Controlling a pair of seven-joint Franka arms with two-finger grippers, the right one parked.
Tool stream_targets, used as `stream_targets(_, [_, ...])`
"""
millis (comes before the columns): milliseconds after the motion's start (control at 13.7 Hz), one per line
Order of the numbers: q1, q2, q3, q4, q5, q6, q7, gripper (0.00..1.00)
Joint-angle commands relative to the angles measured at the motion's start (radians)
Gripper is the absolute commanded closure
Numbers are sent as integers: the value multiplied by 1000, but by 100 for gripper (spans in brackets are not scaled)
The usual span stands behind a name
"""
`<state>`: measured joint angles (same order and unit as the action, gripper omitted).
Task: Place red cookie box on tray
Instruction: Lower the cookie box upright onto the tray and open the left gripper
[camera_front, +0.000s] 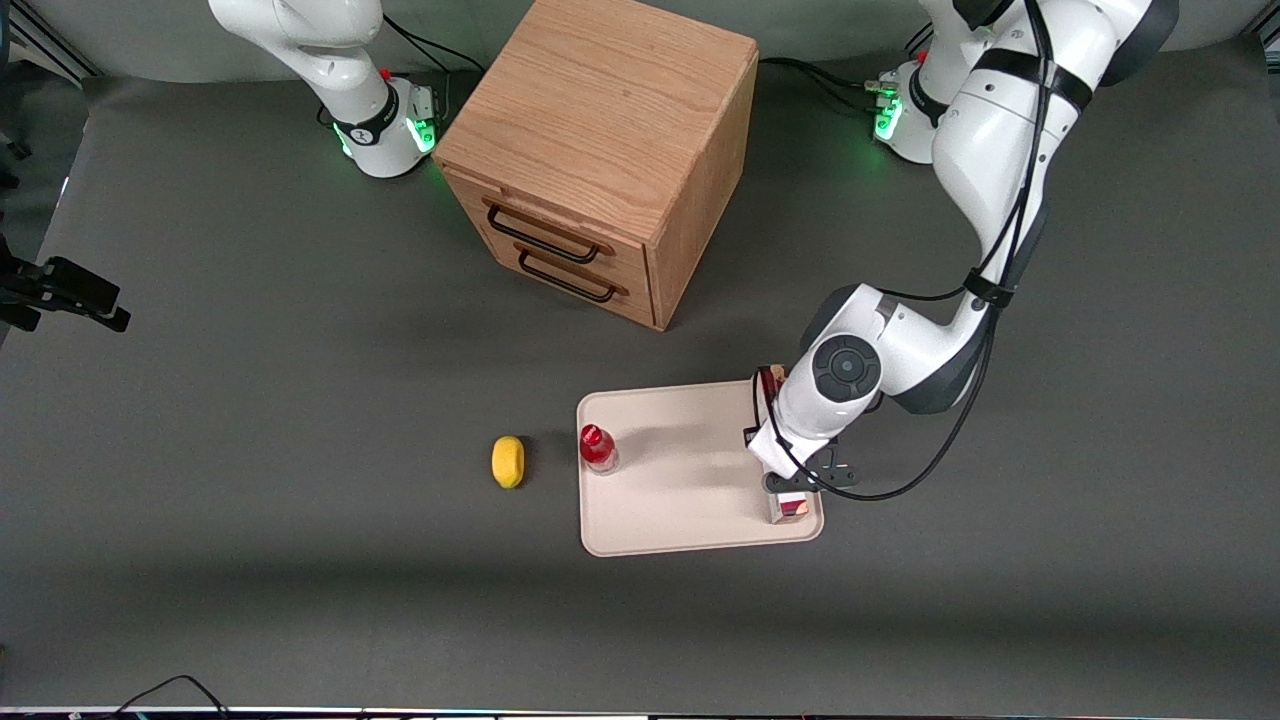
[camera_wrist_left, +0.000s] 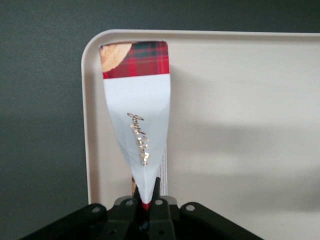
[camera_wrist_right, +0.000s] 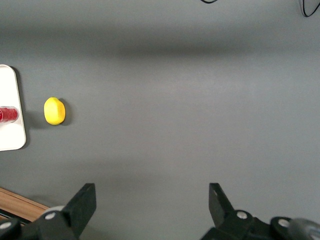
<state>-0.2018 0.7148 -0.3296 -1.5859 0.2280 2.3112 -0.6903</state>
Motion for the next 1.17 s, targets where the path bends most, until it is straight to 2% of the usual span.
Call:
stream_targets(0, [-14, 11, 7, 21, 24, -4, -25, 83])
stream_targets(73, [-13, 15, 7, 23, 24, -1, -25, 3])
stream_targets(146, [-11, 17, 7, 23, 24, 10, -23, 0])
stream_targets(801, [-2, -4, 6, 24, 24, -3, -17, 0])
stream_targets(947, [10, -69, 7, 26, 22, -54, 26, 0])
stream_targets(1093, [28, -153, 9, 46, 8, -195, 104, 0])
